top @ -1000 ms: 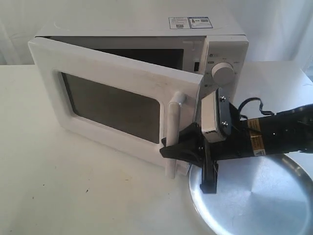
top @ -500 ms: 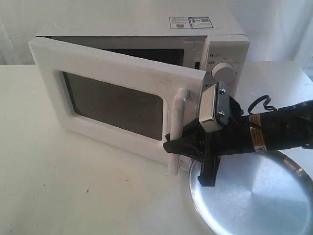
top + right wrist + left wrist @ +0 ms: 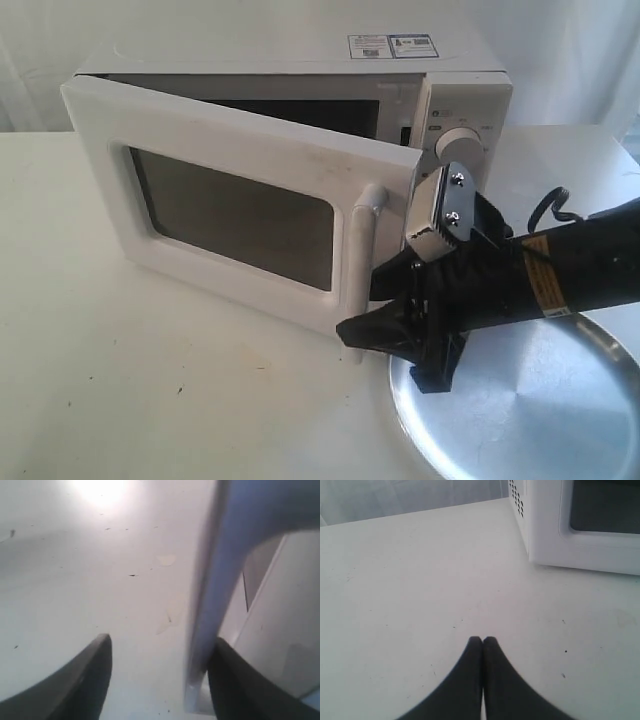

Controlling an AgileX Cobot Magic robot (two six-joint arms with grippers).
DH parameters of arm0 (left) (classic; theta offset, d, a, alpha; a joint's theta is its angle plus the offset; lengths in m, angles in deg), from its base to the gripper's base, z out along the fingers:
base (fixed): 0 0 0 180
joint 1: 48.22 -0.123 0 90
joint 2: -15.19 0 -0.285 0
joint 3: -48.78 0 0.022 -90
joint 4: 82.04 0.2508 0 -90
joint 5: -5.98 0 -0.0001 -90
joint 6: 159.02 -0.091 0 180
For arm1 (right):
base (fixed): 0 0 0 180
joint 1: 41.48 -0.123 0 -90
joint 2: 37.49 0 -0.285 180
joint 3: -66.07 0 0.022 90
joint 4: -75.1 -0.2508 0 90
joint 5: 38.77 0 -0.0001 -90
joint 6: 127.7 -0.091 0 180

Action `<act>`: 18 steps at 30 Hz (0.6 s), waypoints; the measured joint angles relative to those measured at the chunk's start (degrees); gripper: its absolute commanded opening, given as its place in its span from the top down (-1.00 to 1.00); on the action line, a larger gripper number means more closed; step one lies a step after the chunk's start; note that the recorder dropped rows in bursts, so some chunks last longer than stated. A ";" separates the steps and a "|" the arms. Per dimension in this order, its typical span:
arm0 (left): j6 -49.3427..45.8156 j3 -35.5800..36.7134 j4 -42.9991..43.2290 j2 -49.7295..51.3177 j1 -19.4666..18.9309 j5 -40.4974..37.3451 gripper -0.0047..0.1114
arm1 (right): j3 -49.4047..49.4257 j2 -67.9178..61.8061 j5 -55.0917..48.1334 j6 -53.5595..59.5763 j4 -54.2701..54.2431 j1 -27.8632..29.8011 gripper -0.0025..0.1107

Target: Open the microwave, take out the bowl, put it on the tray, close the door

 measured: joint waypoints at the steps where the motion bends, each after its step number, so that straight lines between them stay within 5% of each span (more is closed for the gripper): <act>1: 0.00 0.00 0.00 0.00 0.00 0.00 0.92 | 0.09 0.39 0.24 -1.42 0.39 0.00 0.13; 8: 0.00 0.00 0.00 0.00 0.00 0.00 0.92 | 1.05 4.13 11.03 -7.97 3.39 -0.66 0.22; 18: 0.00 0.00 0.00 0.00 0.00 0.00 0.92 | 2.92 8.04 -2.20 -18.86 3.61 -0.88 0.56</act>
